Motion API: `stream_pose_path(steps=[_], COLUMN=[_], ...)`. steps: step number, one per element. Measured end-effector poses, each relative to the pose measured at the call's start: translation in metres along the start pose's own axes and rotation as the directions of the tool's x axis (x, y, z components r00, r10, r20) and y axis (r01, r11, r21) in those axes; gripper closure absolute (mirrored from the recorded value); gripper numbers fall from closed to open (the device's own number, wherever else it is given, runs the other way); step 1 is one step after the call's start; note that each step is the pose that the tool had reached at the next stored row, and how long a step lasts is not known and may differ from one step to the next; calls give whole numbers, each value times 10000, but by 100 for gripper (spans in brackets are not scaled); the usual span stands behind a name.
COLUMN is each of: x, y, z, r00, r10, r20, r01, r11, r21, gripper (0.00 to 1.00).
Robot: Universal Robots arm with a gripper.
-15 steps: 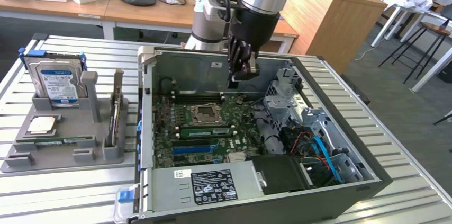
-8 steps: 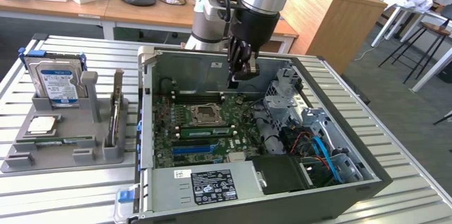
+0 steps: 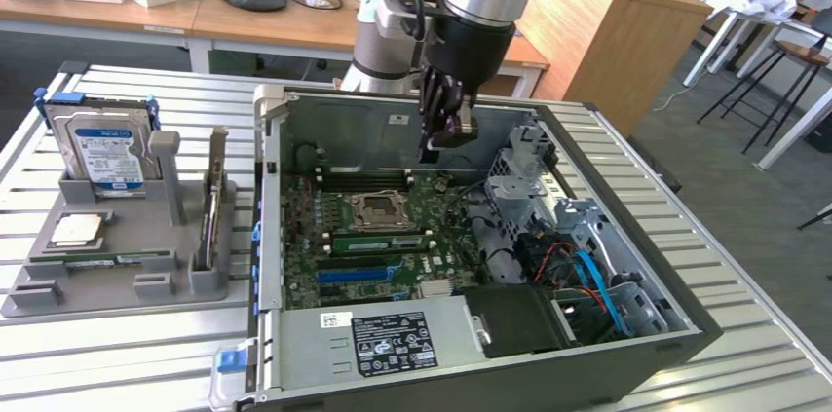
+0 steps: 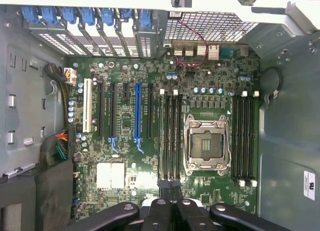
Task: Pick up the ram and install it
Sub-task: 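Press down the ram until it locks into place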
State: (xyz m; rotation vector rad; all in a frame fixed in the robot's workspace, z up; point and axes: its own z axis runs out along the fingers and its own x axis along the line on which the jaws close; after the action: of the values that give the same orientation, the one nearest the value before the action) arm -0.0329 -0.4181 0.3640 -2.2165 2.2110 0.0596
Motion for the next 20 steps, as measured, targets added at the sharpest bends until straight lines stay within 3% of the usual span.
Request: stream_pose_path(steps=[20], x=[0], y=[-230], z=[-5], r00=[10000], r10=[0], r20=[0], r01=[0], r11=[10000], r21=[-14], gripper=[90])
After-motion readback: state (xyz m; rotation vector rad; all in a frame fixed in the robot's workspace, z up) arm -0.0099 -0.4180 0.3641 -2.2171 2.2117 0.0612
